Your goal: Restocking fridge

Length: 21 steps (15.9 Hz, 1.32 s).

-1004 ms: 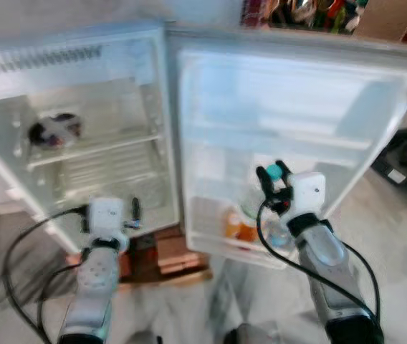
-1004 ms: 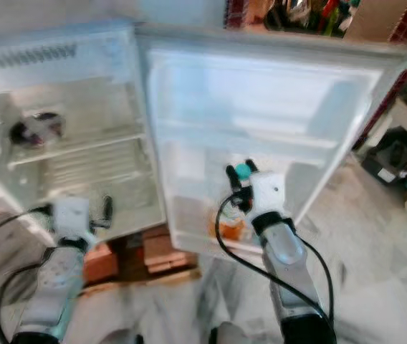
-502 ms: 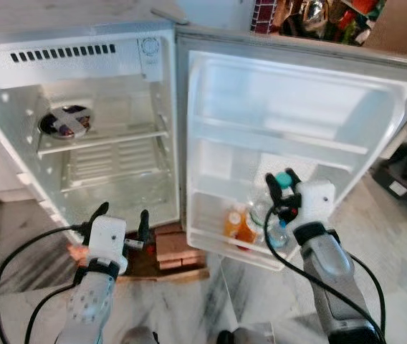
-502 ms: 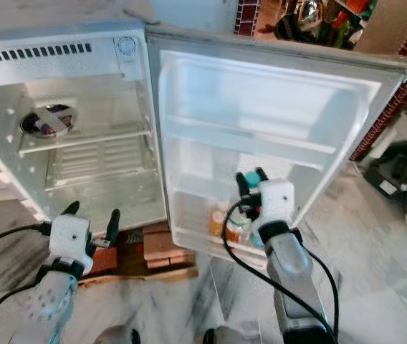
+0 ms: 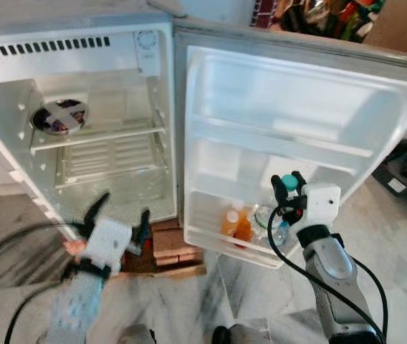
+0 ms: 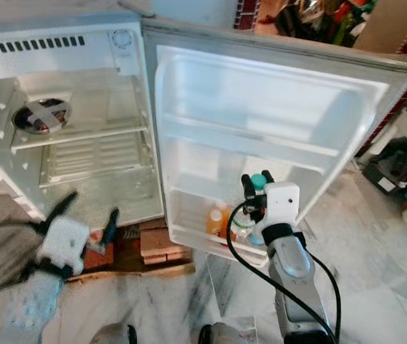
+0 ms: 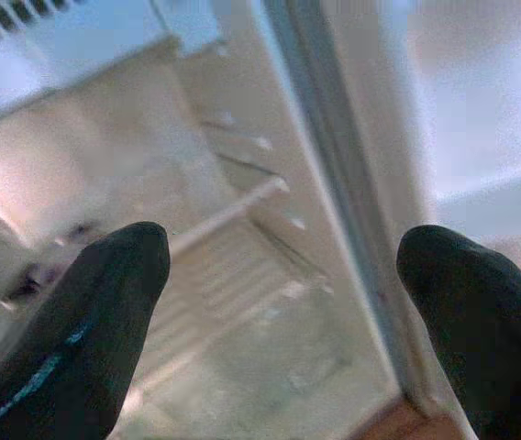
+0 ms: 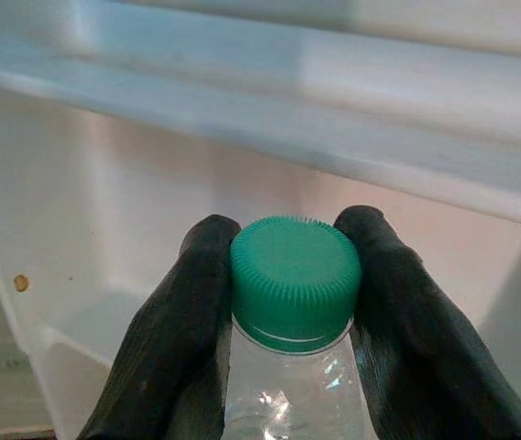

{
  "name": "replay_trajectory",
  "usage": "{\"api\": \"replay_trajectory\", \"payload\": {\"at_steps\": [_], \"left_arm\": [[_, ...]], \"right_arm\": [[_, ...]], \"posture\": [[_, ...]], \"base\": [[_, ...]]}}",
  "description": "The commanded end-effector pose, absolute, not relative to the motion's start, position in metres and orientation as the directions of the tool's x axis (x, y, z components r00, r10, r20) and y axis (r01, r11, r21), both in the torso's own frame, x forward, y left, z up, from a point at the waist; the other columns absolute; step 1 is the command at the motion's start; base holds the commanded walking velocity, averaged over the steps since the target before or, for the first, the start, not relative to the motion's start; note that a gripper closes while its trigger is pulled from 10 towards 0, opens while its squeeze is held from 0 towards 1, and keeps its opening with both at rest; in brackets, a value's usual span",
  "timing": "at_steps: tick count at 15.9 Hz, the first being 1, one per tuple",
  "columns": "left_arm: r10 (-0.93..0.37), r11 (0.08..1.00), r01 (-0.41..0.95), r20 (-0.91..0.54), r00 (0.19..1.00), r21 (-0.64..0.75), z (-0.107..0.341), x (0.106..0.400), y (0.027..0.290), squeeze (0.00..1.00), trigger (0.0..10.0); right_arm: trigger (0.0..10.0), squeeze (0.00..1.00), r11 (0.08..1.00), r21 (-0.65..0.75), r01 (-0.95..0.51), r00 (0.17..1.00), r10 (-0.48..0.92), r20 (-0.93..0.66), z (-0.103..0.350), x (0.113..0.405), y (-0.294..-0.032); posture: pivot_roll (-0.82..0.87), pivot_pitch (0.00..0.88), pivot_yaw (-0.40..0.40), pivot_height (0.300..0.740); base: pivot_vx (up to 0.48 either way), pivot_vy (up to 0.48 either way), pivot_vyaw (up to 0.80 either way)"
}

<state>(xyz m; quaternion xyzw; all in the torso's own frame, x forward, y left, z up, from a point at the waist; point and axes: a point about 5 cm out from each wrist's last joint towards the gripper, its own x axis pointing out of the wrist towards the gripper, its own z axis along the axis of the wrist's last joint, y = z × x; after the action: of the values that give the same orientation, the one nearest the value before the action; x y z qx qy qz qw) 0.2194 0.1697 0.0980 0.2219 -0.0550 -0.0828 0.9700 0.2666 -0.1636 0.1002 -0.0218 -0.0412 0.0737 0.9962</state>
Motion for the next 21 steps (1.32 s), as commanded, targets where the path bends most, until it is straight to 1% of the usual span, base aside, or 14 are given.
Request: {"api": "replay_trajectory", "payload": {"at_steps": [1, 2, 3, 5, 6, 7, 9, 12, 13, 14, 15, 17, 18, 21], "left_arm": [[-0.178, 0.876, 0.130, 0.062, 0.982, 0.464, 0.097, 0.220, 0.167, 0.00, 10.0], [-0.192, 0.871, 0.141, 0.061, 0.980, 0.471, 0.097, 0.220, 0.165, 0.00, 10.0], [-0.207, 0.877, 0.172, 0.030, 0.978, 0.448, 0.092, 0.220, 0.162, 0.00, 10.0], [-0.178, 0.905, 0.157, 0.017, 0.984, 0.395, 0.088, 0.223, 0.160, 0.00, 10.0], [-0.156, 0.927, 0.141, 0.015, 0.988, 0.347, 0.086, 0.224, 0.157, 0.00, 10.0], [-0.137, 0.959, 0.134, -0.005, 0.991, 0.250, 0.082, 0.222, 0.153, 0.00, 10.0], [-0.066, 0.991, 0.067, -0.014, 0.998, 0.112, 0.082, 0.222, 0.153, 0.00, 10.0], [-0.073, 0.989, 0.074, -0.013, 0.997, 0.128, 0.084, 0.223, 0.158, 0.00, 10.0], [-0.098, 0.980, 0.100, -0.021, 0.995, 0.173, 0.084, 0.225, 0.159, 0.00, 10.0], [-0.098, 0.978, 0.099, -0.017, 0.995, 0.184, 0.085, 0.227, 0.161, 0.00, 10.0], [-0.096, 0.969, 0.093, 0.004, 0.995, 0.227, 0.088, 0.231, 0.163, 0.00, 10.0], [-0.066, 0.974, 0.064, 0.000, 0.998, 0.215, 0.089, 0.235, 0.168, 0.00, 10.0], [-0.072, 0.973, 0.071, 0.001, 0.997, 0.221, 0.089, 0.235, 0.168, 0.00, 10.0], [-0.052, 0.968, 0.047, 0.012, 0.999, 0.245, 0.087, 0.233, 0.165, 0.00, 10.0]], "right_arm": [[10.0, 0.00, 0.984, -0.053, -0.169, 0.980, 0.174, 0.101, 0.107, 0.268, -0.158], [10.0, 0.00, 0.983, -0.052, -0.175, 0.979, 0.179, 0.098, 0.107, 0.268, -0.156], [10.0, 0.00, 0.983, -0.043, -0.178, 0.979, 0.181, 0.095, 0.106, 0.268, -0.154], [10.0, 0.00, 0.984, -0.041, -0.171, 0.981, 0.174, 0.091, 0.104, 0.267, -0.154], [10.0, 0.00, 0.987, -0.039, -0.158, 0.983, 0.161, 0.090, 0.103, 0.265, -0.154], [10.0, 0.00, 0.991, -0.026, -0.133, 0.987, 0.135, 0.089, 0.102, 0.264, -0.156], [10.0, 0.00, 0.996, 0.004, -0.084, 0.993, 0.083, 0.078, 0.100, 0.261, -0.163], [10.0, 0.00, 0.994, 0.014, -0.106, 0.992, 0.104, 0.068, 0.097, 0.263, -0.160], [10.0, 0.00, 0.993, 0.004, -0.121, 0.990, 0.120, 0.079, 0.099, 0.269, -0.156], [10.0, 0.00, 0.993, 0.003, -0.120, 0.989, 0.120, 0.082, 0.100, 0.270, -0.156], [10.0, 0.00, 0.992, -0.005, -0.124, 0.988, 0.124, 0.089, 0.101, 0.270, -0.156], [10.0, 0.00, 0.990, -0.011, -0.139, 0.986, 0.139, 0.090, 0.100, 0.267, -0.154], [10.0, 0.00, 0.989, -0.012, -0.146, 0.985, 0.147, 0.090, 0.100, 0.266, -0.153], [10.0, 0.00, 0.987, -0.025, -0.160, 0.982, 0.161, 0.094, 0.101, 0.264, -0.151]], "posture": [[0.11, 0.126, -0.095, 0.740], [0.11, 0.128, -0.099, 0.740], [0.12, 0.127, -0.093, 0.740], [0.12, 0.122, -0.081, 0.740], [0.11, 0.117, -0.075, 0.740], [0.11, 0.113, -0.069, 0.740], [0.11, 0.121, -0.077, 0.740], [0.14, 0.119, -0.079, 0.740], [0.14, 0.117, -0.073, 0.740], [0.13, 0.116, -0.067, 0.740], [0.13, 0.117, -0.066, 0.740], [0.13, 0.123, -0.062, 0.740], [0.13, 0.123, -0.062, 0.740], [0.12, 0.125, -0.058, 0.740]], "base": [[0.000, 0.000, 0.00], [0.000, 0.000, 0.00], [0.000, 0.000, 0.00], [0.000, 0.000, 0.00], [0.000, 0.000, 0.00], [0.000, 0.000, 0.00], [0.000, 0.000, 0.00], [0.000, 0.000, 0.00], [0.000, 0.000, 0.00], [0.000, 0.000, 0.00], [0.000, -0.341, 0.00], [0.000, -0.165, 0.00], [0.000, 0.000, 0.00], [0.000, 0.000, 0.68]]}}
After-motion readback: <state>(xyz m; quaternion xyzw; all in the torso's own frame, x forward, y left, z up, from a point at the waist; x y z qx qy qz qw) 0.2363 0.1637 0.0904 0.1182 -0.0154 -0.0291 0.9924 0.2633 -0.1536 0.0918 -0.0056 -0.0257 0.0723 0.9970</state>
